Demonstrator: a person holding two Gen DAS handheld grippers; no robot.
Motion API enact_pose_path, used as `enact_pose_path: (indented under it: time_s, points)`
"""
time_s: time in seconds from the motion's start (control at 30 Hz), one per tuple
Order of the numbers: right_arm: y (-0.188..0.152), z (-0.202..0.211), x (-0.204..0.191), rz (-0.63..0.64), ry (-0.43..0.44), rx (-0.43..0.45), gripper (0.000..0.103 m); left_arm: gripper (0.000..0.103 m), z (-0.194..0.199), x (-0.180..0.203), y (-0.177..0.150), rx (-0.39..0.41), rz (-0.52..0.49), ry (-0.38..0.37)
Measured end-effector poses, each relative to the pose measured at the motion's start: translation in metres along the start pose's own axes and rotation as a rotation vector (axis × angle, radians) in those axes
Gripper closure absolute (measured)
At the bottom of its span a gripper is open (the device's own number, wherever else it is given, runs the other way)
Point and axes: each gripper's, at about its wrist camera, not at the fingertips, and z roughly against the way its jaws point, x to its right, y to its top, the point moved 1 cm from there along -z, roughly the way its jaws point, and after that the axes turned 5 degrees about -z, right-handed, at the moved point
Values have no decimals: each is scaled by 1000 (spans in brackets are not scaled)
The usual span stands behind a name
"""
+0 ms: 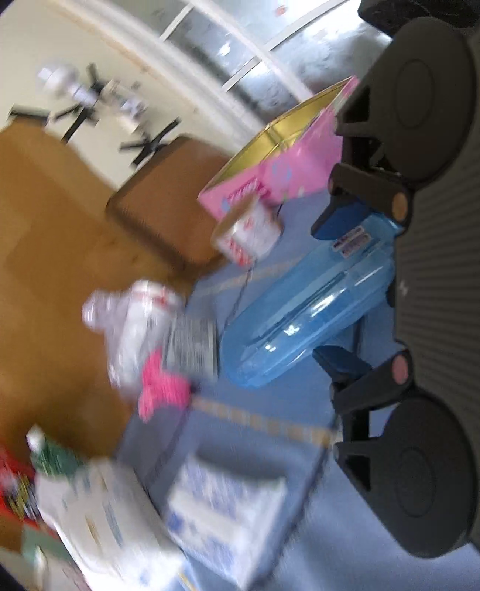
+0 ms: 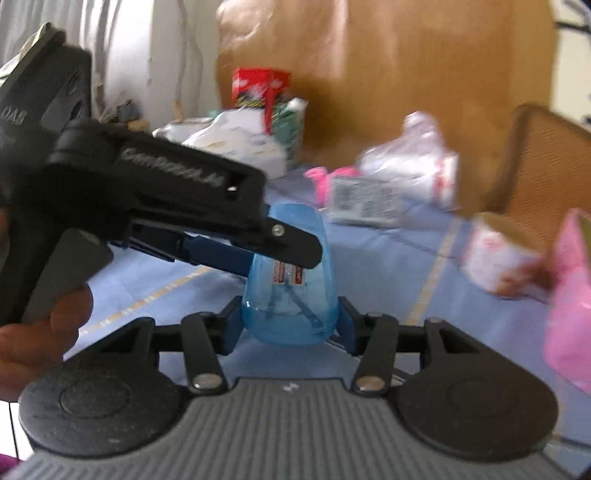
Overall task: Organize soft objects
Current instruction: 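Carry the blue case into the pink tin and open the grippers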
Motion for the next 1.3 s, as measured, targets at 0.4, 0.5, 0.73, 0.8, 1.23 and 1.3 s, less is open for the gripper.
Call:
enact_pose_path:
  time_s: [0.4, 0.5, 0.73, 0.8, 1.23, 1.3]
  points:
    - [1, 89, 84, -135, -349, 304, 48, 34, -71, 165, 42, 9, -349, -173]
    - [-2, 97, 113, -193, -413, 314, 48, 34, -100, 191, 44, -19, -378, -213]
    - [-6, 88, 172, -280, -495, 277, 48, 34, -157, 226, 37, -68, -458, -184]
    - [-5, 76, 189, -294, -534, 257, 48, 34, -163, 227, 37, -71, -461, -156]
    - [-8, 83, 225, -433, -654, 308, 32, 28, -87, 149, 28, -4, -400, -118]
    - [-1, 86, 209, -404, -619, 350, 32, 28, -70, 127, 23, 7, -384, -85]
